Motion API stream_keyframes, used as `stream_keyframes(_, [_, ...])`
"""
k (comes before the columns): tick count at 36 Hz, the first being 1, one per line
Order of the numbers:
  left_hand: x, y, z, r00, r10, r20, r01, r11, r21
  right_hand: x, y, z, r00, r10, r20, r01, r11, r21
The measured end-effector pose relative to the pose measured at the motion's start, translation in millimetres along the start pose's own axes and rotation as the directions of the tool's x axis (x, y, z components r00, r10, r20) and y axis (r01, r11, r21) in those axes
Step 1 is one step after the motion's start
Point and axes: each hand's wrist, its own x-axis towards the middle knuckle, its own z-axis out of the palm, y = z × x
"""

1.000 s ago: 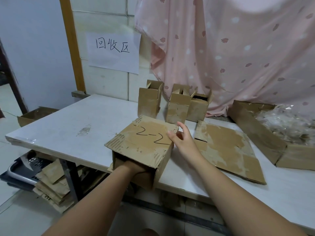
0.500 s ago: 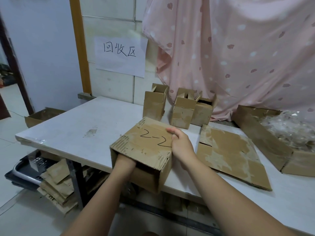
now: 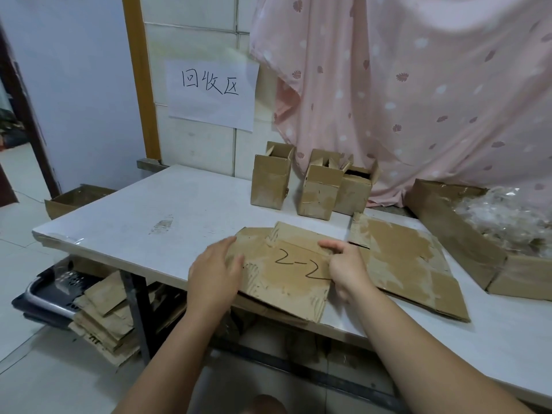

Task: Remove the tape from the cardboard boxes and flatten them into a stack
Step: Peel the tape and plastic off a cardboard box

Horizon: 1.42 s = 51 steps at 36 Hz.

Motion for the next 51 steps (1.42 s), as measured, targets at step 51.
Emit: stream_keyframes(51, [-29, 144, 107, 0.691, -0.060, 0.721, 0.695, 0.329, -0.639, -2, 5, -130, 0.993, 0.056, -0.109, 0.004, 0.874, 0.485])
